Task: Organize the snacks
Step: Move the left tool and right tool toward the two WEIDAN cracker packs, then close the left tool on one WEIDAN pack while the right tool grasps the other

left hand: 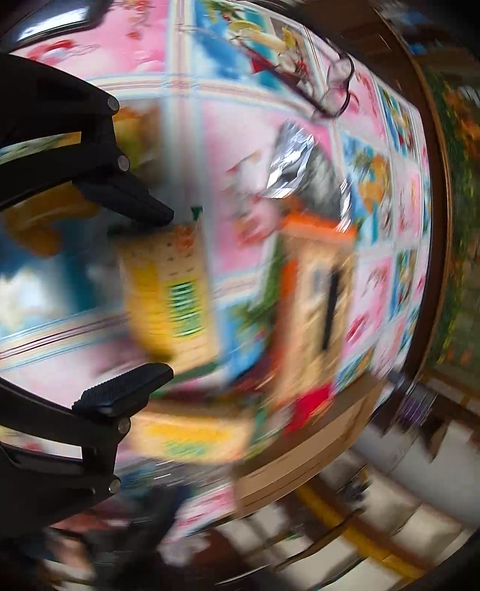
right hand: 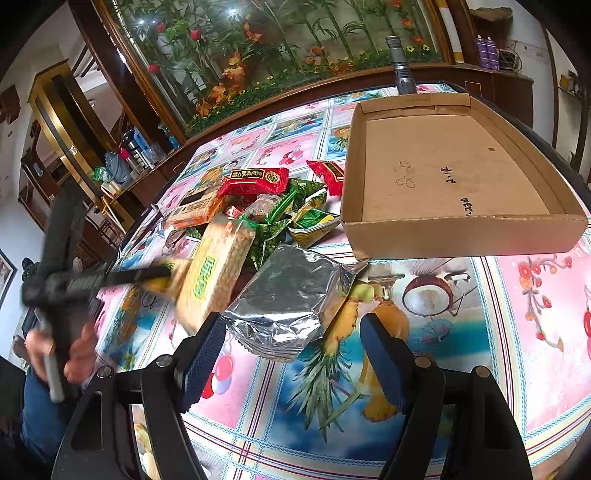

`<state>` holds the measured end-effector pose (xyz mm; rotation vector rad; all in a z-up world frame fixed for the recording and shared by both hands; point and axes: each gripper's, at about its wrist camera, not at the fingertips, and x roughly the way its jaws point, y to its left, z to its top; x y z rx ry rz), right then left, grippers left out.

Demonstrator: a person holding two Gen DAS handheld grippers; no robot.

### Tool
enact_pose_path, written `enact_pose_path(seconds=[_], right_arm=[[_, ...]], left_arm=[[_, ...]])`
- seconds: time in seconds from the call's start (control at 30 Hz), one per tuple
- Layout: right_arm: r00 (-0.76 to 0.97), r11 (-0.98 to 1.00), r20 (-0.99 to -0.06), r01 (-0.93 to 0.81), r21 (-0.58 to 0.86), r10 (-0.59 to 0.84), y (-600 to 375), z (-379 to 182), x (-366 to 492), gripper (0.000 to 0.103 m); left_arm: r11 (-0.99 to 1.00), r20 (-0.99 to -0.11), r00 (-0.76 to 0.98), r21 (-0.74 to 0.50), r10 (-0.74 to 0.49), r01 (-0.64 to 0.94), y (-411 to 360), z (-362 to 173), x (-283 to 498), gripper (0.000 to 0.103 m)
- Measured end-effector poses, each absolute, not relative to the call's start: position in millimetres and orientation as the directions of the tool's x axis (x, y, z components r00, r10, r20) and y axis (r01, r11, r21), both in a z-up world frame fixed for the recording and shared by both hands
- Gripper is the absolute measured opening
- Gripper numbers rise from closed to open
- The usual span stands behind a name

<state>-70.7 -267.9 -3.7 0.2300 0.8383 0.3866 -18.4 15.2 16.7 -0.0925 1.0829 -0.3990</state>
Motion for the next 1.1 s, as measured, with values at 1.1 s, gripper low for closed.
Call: enact_pose_path(seconds=[1.1], right_arm=[[0.607, 0.917, -0.693, -0.327, 0.229, 0.39, -205, 31, -73, 0.08]], left_arm=[[0.997, -0.813, 0.579, -0.013, -0.058, 0.081, 21, 11, -9, 0.06]])
